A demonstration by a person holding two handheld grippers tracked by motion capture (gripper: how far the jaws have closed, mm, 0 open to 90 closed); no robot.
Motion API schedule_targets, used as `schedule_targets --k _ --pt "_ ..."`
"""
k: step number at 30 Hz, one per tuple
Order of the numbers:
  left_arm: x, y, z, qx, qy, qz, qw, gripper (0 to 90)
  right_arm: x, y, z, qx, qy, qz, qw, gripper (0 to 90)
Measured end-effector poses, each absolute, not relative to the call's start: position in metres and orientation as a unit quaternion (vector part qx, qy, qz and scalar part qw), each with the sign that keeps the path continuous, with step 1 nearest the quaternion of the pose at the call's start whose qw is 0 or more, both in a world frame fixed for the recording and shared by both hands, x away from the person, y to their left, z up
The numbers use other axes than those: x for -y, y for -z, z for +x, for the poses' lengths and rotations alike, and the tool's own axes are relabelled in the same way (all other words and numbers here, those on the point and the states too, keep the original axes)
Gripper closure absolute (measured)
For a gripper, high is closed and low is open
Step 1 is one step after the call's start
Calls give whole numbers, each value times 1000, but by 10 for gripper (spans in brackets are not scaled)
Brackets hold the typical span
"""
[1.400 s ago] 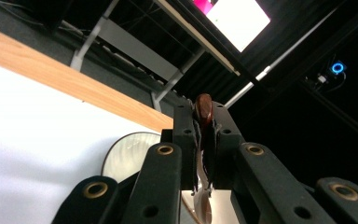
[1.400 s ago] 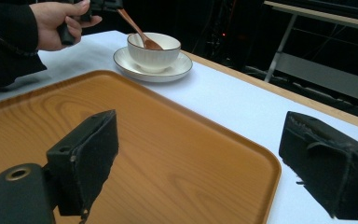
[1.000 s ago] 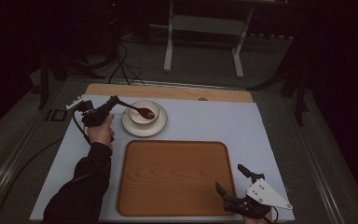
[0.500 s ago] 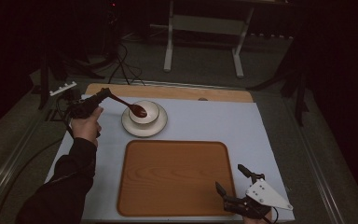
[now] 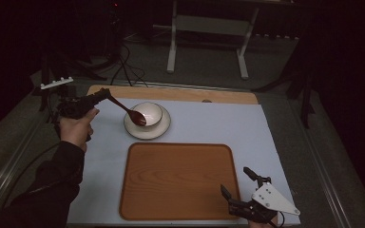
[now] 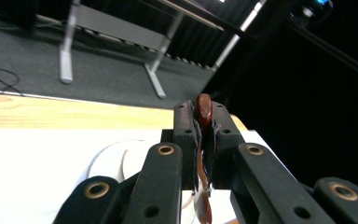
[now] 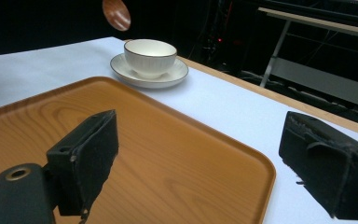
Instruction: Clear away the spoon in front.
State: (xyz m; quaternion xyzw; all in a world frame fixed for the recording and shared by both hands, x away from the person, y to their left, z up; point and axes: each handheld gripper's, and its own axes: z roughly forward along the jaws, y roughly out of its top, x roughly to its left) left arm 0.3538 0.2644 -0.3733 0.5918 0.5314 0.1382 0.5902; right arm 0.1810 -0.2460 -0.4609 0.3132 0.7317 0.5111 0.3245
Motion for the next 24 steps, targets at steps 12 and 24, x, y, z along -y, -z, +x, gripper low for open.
schedule_targets --k 12,24 --pt "-245 358 331 -496 -102 656 560 837 245 460 181 -731 -511 312 327 117" --pt "-212 351 318 -451 -55 722 521 837 245 461 181 -732 -510 314 326 117"
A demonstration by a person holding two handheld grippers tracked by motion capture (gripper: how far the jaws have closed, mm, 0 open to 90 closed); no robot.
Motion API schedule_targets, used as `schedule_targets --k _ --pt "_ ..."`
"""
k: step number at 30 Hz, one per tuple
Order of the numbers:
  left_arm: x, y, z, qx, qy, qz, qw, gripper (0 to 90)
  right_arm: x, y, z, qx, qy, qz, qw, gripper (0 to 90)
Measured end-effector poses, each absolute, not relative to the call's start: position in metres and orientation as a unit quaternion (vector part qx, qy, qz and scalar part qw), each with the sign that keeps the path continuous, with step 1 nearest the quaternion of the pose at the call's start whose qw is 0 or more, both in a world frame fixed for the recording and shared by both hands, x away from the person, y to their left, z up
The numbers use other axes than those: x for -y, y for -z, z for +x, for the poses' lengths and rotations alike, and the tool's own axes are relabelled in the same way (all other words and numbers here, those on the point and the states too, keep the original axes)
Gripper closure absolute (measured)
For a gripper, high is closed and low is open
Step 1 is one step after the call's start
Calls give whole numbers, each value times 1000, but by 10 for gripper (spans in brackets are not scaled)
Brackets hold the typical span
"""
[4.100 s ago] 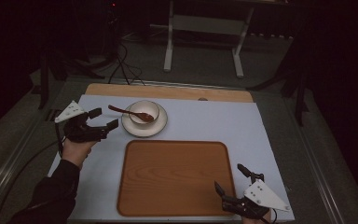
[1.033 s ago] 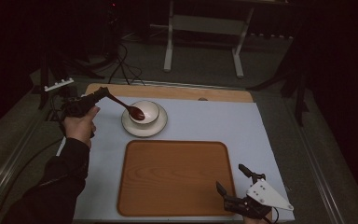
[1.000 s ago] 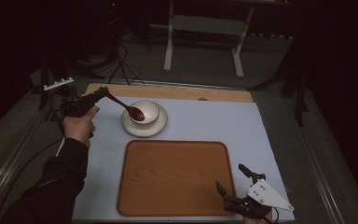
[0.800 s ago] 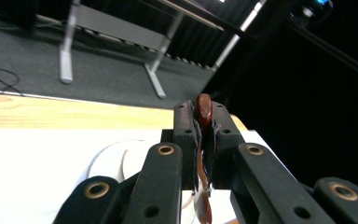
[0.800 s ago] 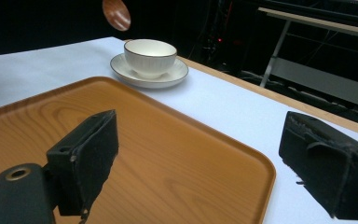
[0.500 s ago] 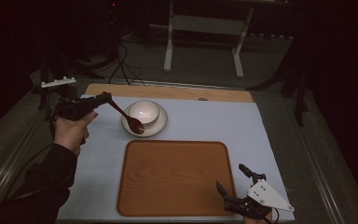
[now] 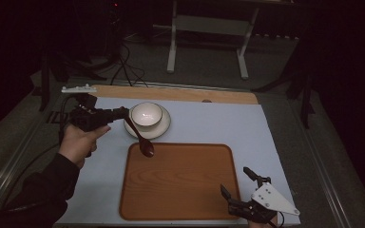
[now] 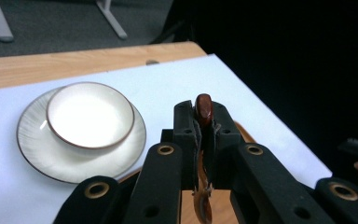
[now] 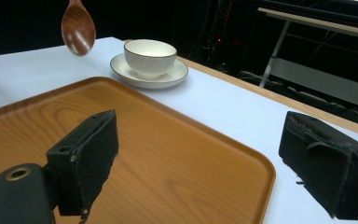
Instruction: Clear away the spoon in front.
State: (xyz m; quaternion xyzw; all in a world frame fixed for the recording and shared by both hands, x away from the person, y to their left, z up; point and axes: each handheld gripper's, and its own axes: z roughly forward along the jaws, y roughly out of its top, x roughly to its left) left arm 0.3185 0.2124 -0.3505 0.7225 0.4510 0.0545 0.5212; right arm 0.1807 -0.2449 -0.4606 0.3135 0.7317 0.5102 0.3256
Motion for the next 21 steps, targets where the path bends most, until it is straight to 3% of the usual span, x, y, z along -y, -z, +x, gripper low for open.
schedule_targets --k 10,21 --pt "-187 349 313 -419 -24 761 495 837 245 461 181 -733 -510 313 325 117" --pt "-154 361 319 -391 44 805 445 837 245 461 181 -735 -508 313 323 117"
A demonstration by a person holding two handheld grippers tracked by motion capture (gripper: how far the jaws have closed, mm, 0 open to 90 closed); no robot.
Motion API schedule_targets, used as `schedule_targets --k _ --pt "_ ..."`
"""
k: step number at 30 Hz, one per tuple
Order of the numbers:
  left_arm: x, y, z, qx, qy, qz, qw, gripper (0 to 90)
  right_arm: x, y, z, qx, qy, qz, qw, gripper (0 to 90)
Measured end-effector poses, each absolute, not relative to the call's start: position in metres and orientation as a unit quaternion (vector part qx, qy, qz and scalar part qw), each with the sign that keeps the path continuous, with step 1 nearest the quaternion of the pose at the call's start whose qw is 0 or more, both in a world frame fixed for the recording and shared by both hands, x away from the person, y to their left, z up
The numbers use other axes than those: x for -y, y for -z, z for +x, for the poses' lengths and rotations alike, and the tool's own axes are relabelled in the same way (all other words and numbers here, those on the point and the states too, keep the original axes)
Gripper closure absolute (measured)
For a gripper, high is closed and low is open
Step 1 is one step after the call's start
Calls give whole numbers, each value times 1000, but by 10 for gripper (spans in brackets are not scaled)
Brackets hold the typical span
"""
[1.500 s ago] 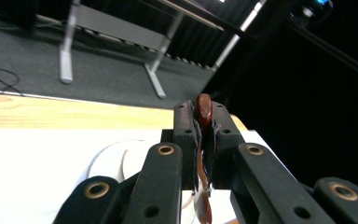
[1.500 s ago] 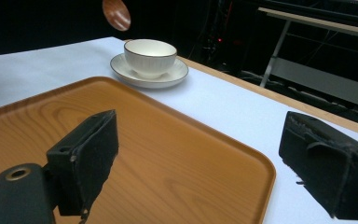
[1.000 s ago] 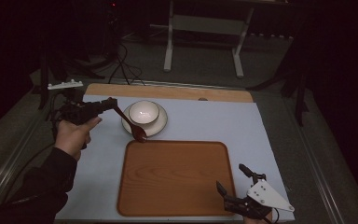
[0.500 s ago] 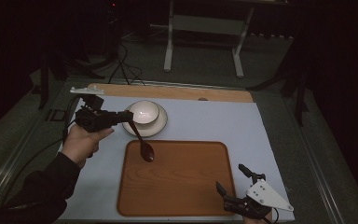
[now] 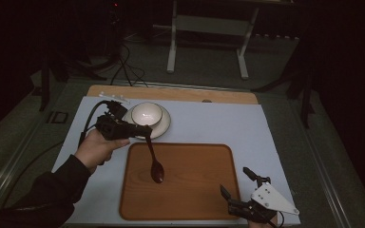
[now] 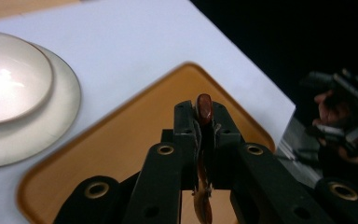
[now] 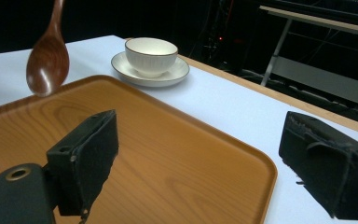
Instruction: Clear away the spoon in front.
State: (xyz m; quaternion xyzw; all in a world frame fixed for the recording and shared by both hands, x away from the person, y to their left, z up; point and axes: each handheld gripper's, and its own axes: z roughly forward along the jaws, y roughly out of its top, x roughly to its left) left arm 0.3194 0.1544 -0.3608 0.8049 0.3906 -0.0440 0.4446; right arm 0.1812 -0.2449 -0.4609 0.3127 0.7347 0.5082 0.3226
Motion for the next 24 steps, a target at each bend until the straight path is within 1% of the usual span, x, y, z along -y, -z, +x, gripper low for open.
schedule_targets --k 3,6,10,13,18,21,24 --pt "-138 371 320 -380 65 822 418 837 245 461 181 -735 -508 313 322 117" --pt "-129 378 320 -376 77 831 404 836 245 461 181 -735 -509 312 323 117" --pt "-113 397 322 -378 98 842 371 836 245 461 181 -735 -508 312 323 118" --pt "-109 404 324 -384 106 843 362 836 245 461 181 -735 -508 312 322 118" --pt "-99 421 329 -399 123 846 330 836 245 461 181 -737 -507 312 321 118" --pt "-97 424 330 -401 120 848 325 836 245 461 181 -736 -507 312 321 117" --pt "-95 434 335 -409 135 848 310 836 246 461 182 -736 -507 314 321 118"
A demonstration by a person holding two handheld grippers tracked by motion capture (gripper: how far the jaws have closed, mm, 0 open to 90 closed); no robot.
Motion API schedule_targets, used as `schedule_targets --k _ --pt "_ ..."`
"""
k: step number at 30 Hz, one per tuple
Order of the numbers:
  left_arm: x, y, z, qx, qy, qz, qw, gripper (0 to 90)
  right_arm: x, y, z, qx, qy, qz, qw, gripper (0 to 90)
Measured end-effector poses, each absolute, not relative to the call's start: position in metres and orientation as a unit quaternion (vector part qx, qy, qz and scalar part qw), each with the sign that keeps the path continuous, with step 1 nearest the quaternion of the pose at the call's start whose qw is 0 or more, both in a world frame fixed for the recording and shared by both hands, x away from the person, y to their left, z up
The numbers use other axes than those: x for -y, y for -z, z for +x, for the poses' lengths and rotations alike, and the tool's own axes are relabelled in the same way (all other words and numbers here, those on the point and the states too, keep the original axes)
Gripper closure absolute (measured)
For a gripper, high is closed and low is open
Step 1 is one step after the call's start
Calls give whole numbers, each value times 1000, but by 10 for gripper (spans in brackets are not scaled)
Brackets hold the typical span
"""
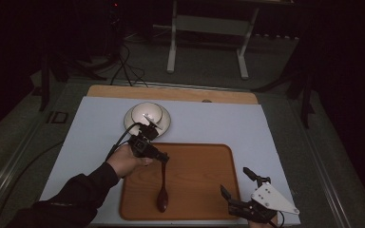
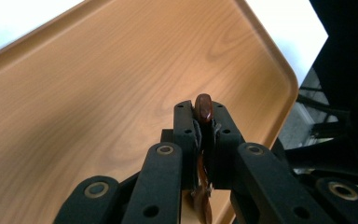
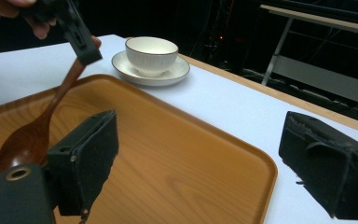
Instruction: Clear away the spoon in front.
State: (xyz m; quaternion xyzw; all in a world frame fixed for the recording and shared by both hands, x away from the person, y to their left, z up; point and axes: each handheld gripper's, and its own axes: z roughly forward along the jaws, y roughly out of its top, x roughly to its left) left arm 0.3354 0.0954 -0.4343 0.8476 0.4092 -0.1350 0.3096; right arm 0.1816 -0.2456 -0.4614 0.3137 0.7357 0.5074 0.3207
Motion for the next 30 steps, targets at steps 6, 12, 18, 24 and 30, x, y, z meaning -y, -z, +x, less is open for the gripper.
schedule_targets --k 6,12,18,24,30 --pt "-97 442 343 -420 146 839 314 834 245 461 182 -736 -508 312 320 118" --pt "-100 461 350 -452 154 818 321 832 245 462 182 -737 -508 313 318 118" --pt "-101 480 354 -481 155 795 336 824 245 462 182 -738 -508 312 318 118" --pt "-103 494 356 -497 146 783 345 807 245 462 182 -739 -507 311 318 118" --pt "-107 509 358 -518 141 766 353 794 245 462 183 -739 -506 311 317 118"
